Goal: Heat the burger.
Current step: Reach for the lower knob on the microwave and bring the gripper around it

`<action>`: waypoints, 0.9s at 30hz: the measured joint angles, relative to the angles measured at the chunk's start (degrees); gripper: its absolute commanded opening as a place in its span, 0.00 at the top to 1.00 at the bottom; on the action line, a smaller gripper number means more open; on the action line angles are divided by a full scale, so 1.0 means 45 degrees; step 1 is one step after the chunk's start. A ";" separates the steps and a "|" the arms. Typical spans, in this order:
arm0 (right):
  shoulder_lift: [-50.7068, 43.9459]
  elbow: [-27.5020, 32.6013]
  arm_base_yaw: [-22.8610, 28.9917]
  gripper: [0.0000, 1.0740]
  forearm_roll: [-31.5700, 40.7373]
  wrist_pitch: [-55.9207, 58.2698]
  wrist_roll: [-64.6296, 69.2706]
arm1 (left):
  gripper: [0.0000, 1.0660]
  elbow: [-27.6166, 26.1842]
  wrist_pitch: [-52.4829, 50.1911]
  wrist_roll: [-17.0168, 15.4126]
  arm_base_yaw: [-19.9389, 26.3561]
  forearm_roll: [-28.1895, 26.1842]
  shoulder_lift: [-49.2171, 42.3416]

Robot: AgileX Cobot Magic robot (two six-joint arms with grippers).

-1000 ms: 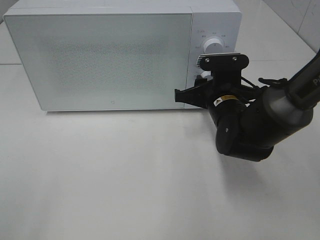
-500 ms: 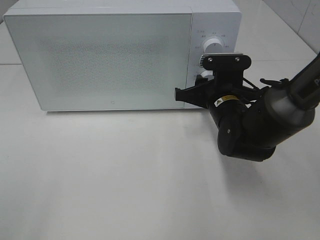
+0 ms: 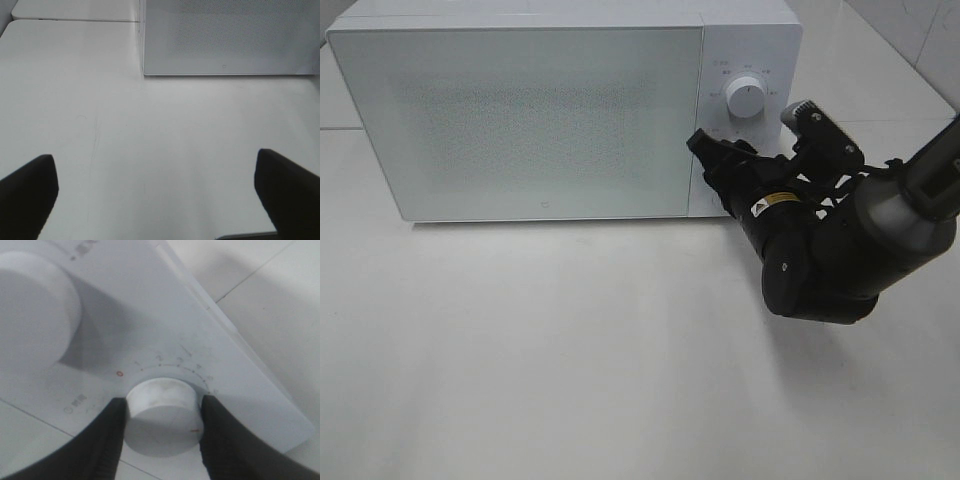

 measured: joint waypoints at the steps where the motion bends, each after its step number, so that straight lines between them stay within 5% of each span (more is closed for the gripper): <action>1: 0.0000 0.0013 0.0000 0.99 -0.0025 -0.0013 0.0853 | 0.06 0.0000 0.0000 0.0000 0.0000 0.0000 0.0000; 15: 0.0000 0.0064 0.0000 0.99 -0.0153 -0.0178 1.0301 | 0.06 0.0000 0.0000 0.0000 0.0000 0.0000 0.0000; 27: 0.0000 0.0064 0.0000 0.99 -0.0153 -0.0216 1.2618 | 0.06 0.0000 0.0000 0.0000 0.0000 0.0000 0.0000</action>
